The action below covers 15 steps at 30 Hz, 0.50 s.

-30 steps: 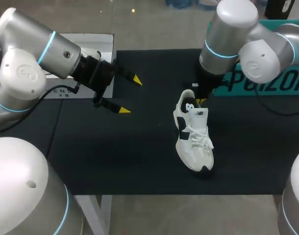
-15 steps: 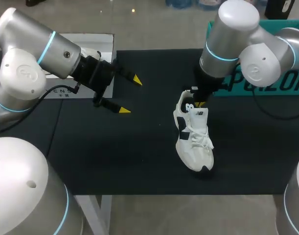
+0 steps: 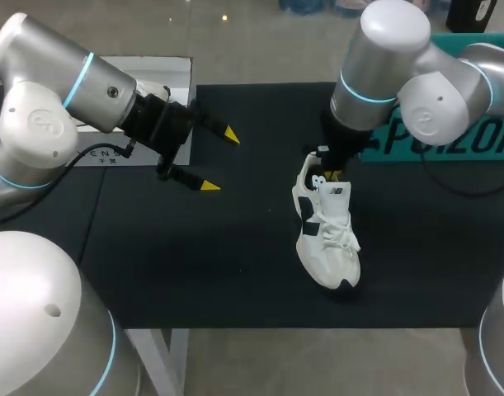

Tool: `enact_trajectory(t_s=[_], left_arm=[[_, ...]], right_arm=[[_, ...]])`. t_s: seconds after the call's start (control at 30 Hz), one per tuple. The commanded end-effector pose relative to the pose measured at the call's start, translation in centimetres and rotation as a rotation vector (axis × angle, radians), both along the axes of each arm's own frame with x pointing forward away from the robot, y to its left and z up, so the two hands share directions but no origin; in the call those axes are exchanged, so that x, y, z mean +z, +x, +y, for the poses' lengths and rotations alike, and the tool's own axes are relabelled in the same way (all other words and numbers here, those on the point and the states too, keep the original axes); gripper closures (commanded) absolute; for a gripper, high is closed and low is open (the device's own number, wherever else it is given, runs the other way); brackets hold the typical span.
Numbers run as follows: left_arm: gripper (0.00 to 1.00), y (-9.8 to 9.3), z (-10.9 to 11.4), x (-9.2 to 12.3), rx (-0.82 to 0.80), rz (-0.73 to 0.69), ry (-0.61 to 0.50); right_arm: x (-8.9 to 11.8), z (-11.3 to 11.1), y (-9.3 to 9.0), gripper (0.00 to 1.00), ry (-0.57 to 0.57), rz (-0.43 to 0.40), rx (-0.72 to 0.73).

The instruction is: Take the shoe out of the shoebox, open the shoe tongue, remove and reinsert the insole, then place the shoe into the shoebox

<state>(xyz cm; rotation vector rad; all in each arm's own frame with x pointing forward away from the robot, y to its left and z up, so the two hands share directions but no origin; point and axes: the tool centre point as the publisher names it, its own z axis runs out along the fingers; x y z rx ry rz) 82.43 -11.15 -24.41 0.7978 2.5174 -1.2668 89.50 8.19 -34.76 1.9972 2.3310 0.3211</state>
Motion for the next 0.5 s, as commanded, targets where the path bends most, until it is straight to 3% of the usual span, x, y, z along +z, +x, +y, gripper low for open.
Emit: enact_trajectory(t_s=[0.03,0.5], left_arm=[[0.0,0.0,0.0,0.0,-0.001,0.001,0.003],[0.0,0.0,0.0,0.0,-0.001,0.001,0.003]], right_arm=[[0.9,0.1,-1.1,1.0,-0.014,-0.015,-0.002],[-1.6,1.0,-0.3,1.0,-0.016,-0.056,-0.024]])
